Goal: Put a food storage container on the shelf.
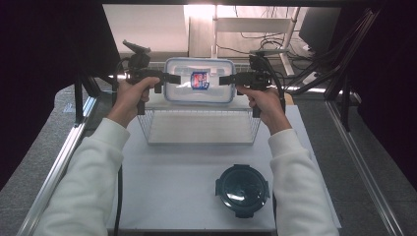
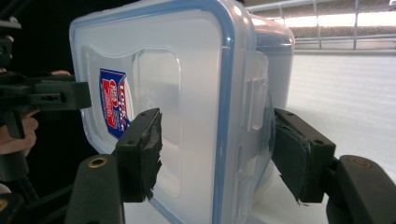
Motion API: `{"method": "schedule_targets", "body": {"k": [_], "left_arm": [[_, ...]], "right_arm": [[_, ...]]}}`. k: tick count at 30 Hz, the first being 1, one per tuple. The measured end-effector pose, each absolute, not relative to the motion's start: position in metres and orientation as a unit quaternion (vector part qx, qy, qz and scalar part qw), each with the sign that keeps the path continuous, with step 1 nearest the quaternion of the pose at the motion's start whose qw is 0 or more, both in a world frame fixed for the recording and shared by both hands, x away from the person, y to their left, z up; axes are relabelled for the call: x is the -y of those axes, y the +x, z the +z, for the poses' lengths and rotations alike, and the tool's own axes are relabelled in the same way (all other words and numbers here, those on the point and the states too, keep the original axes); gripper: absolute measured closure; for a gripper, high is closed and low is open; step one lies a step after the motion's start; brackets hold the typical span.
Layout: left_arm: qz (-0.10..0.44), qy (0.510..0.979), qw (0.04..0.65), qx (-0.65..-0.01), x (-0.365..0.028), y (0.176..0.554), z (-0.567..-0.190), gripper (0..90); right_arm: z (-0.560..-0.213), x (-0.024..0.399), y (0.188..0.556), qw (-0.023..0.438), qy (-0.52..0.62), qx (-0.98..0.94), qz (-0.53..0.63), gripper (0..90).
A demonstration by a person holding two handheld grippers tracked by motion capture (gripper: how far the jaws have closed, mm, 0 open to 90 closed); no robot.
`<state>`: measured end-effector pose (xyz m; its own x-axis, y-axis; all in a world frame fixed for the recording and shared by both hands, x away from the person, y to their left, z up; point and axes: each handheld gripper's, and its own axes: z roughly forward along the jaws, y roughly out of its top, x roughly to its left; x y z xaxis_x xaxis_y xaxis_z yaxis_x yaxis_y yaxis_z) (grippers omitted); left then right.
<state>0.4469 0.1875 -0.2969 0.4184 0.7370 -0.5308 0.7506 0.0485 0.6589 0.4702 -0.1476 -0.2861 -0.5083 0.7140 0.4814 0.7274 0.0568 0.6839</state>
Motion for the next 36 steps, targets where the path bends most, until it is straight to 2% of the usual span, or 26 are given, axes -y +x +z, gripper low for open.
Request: {"method": "schedule_targets", "body": {"k": [22,36], "left_arm": [[-0.07,0.636,0.493,-0.59,-0.193,0.49,-0.312,33.5],[-0.074,0.617,0.507,-0.597,-0.193,0.496,-0.322,30.5]], "right_arm": [[-0.297,0.148,0.513,0.063,-0.57,0.672,-0.468,33.1],[-0.306,0.147,0.519,0.079,-0.596,0.647,-0.469,30.4]]}}
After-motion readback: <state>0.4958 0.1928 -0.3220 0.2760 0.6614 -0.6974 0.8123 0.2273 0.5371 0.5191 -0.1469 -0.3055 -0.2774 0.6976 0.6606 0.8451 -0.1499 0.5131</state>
